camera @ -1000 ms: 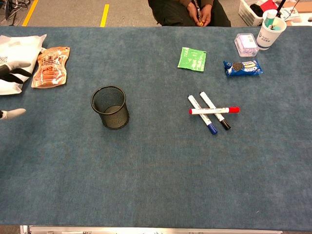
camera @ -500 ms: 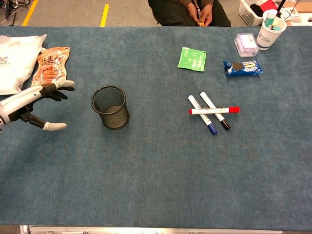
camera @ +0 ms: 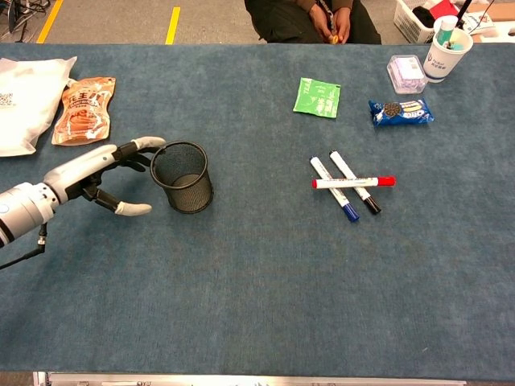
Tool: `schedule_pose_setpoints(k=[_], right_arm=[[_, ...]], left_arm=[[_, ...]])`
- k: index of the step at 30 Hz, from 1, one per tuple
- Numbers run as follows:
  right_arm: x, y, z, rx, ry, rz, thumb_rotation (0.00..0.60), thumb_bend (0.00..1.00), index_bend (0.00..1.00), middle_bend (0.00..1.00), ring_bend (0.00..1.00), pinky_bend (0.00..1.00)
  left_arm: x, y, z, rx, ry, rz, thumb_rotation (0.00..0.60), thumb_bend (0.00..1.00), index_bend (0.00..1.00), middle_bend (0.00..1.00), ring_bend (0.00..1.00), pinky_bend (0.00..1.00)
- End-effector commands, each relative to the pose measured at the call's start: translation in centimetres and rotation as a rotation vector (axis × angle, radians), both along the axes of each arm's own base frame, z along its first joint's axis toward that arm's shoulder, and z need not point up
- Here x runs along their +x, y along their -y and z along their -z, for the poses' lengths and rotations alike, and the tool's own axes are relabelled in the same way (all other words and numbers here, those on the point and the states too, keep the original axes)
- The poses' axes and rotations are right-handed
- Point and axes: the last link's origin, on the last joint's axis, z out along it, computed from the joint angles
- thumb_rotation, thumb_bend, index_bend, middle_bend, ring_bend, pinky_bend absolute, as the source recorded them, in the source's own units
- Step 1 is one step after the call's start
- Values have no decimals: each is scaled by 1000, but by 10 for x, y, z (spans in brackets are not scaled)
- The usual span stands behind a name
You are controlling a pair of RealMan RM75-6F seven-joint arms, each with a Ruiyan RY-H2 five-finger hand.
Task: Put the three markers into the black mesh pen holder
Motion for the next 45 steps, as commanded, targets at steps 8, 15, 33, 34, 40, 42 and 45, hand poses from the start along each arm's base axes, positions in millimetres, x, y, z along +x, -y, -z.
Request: schedule_pose_setpoints(k=[8, 15, 33, 34, 40, 42, 45], right_arm=[[-6, -3, -3, -4, 4, 15, 600, 216, 242, 344, 230, 269], [-8, -5, -5, -9, 5, 19, 600, 216, 242, 344, 230, 269], [-10, -9, -8, -19, 6, 22, 600, 215, 242, 344, 230, 269], [-10, -9, -8, -18, 5, 23, 600, 215, 242, 344, 230, 269], [-7, -8, -4, 6, 3, 15, 600, 215, 242, 344, 230, 269], [-5, -6, 0, 39, 8, 3, 600, 214, 242, 344, 230, 268], [4, -1, 5, 90, 24, -28, 600, 214, 242, 344, 230, 268]], left_arm=[[9, -10, 11, -10, 60, -30, 527, 176, 26, 125, 165, 186], [15, -10, 20, -31, 93, -43, 514, 175, 45, 143, 168, 186], [25, -14, 38, -25, 158, -71, 600, 175, 189, 302, 237, 189], [26, -14, 39, -24, 166, -74, 600, 175, 204, 317, 247, 189], [29, -14, 39, -8, 210, -89, 600, 175, 265, 371, 290, 204], [29, -16, 36, -9, 209, -86, 600, 175, 269, 373, 292, 208], [32, -17, 30, 3, 205, -70, 600, 175, 270, 373, 292, 208]])
